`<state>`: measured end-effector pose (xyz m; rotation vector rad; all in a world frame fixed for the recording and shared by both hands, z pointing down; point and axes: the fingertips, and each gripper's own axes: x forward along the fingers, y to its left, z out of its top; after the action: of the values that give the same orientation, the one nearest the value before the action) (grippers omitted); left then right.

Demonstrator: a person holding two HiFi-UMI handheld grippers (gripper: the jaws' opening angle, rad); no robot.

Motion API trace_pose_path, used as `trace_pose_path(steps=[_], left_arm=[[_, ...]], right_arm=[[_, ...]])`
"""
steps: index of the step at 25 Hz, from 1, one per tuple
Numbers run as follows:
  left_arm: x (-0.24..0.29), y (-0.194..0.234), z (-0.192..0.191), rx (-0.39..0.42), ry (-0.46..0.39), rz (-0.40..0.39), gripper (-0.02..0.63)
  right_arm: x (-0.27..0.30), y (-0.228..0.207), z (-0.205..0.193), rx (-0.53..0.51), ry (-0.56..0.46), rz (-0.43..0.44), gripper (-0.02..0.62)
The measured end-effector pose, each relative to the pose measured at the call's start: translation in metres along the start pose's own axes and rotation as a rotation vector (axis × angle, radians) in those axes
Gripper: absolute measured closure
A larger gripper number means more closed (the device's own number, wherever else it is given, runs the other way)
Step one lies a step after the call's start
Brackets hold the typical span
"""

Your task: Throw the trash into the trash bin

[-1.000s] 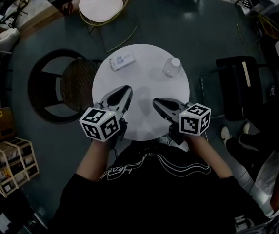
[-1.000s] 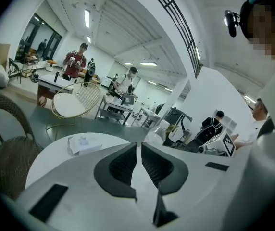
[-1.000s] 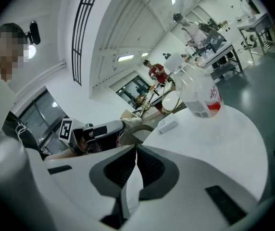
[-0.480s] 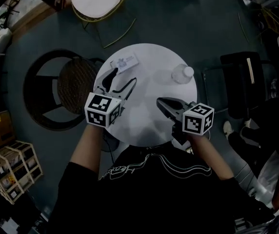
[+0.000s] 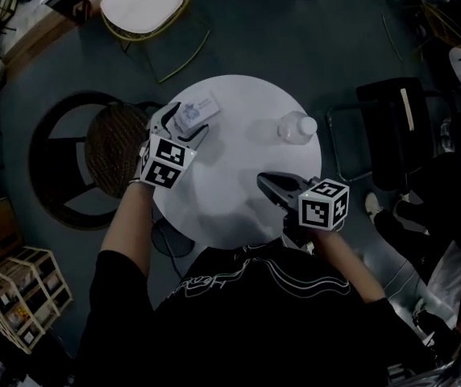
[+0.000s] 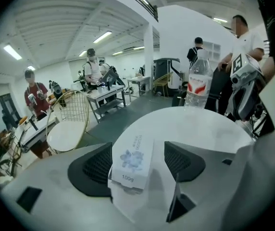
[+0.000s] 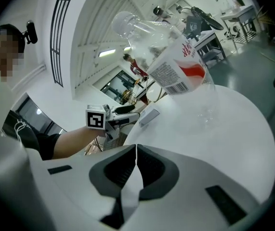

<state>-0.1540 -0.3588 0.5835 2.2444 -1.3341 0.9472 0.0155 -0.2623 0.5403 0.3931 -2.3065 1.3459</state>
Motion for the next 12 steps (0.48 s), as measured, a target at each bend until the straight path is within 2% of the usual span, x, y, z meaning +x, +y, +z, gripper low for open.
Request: trace_pose_path(steps=[4, 9, 12], left_arm=[[0.018, 0.004, -0.016, 0.071, 0.072, -0.035, 0.29], [0.034, 0.008, -0.029, 0.065, 0.13, -0.092, 0.29], [0.042, 0.01, -0.039, 0.091, 0.182, -0.1, 0.29]], right_arm=[[-0.003, -0.009, -0.007, -0.002, 0.011, -0.028, 0.56], [-0.003, -0.015, -0.012, -0.015, 0.015, -0.053, 0.56], [-0.002, -0.015, -0.013, -0.02, 0.004, -0.062, 0.56]])
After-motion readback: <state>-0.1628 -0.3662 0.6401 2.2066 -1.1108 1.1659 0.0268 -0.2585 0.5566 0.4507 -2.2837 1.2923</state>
